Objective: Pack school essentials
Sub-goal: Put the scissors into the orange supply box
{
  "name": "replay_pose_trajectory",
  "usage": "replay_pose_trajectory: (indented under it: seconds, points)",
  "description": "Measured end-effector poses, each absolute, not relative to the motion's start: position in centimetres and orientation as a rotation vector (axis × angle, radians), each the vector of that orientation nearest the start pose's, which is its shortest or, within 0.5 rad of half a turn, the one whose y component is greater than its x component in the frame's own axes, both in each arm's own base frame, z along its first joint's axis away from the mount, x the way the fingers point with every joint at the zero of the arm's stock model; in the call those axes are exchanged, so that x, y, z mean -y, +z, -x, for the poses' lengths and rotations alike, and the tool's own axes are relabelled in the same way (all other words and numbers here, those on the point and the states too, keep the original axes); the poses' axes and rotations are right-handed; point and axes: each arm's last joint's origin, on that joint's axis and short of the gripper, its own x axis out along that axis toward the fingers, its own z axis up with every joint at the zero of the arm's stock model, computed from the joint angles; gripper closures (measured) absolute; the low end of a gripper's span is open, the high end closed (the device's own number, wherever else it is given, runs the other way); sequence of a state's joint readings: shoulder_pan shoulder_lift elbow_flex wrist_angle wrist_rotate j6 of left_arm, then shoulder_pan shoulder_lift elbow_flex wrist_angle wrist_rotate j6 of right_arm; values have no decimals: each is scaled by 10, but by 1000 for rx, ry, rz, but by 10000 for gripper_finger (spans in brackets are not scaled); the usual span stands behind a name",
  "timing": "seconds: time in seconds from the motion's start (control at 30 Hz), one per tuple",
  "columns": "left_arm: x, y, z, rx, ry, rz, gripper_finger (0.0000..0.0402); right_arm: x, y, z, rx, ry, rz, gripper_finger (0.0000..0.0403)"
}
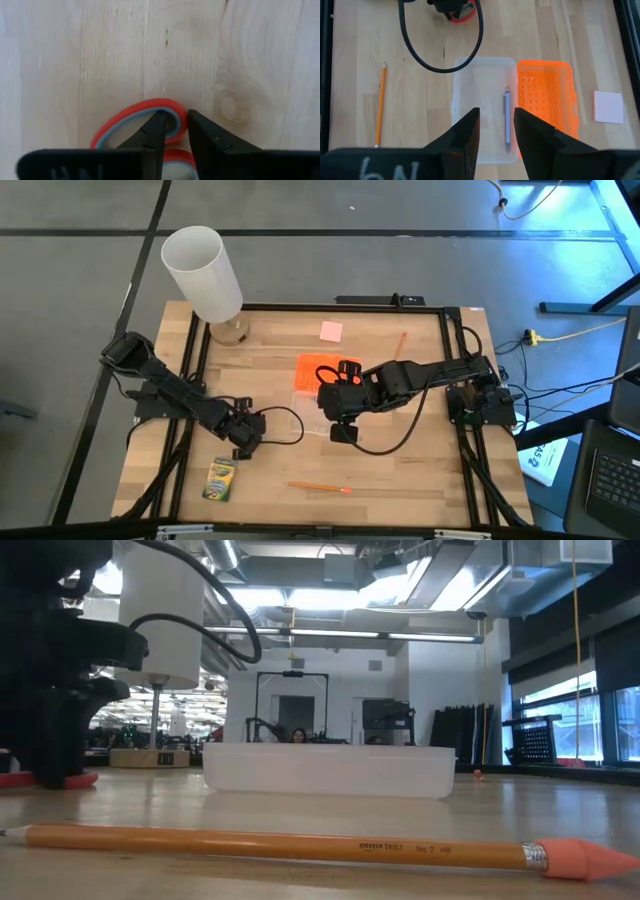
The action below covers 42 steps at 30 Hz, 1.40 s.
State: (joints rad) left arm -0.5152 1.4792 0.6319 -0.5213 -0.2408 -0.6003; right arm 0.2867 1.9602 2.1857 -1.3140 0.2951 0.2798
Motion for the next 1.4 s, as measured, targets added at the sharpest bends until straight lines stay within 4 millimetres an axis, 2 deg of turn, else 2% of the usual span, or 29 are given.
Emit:
replay_pose_trajectory:
  seconds: [0.27, 0.7, 1.13, 1.4]
  points:
    - [103, 129, -197, -1269, 157, 8, 390, -102, 376, -376, -1027, -154, 53, 280]
    - [104, 129, -200, -1216, 181, 25, 394, -102, 376, -376, -1029, -148, 48, 280]
    - [118, 154, -216, -1203, 60, 90, 401, -102, 376, -376, -1029, -147, 49, 280]
    - [119, 156, -217, -1202, 51, 105, 400, -103, 376, -377, -1026, -148, 47, 280]
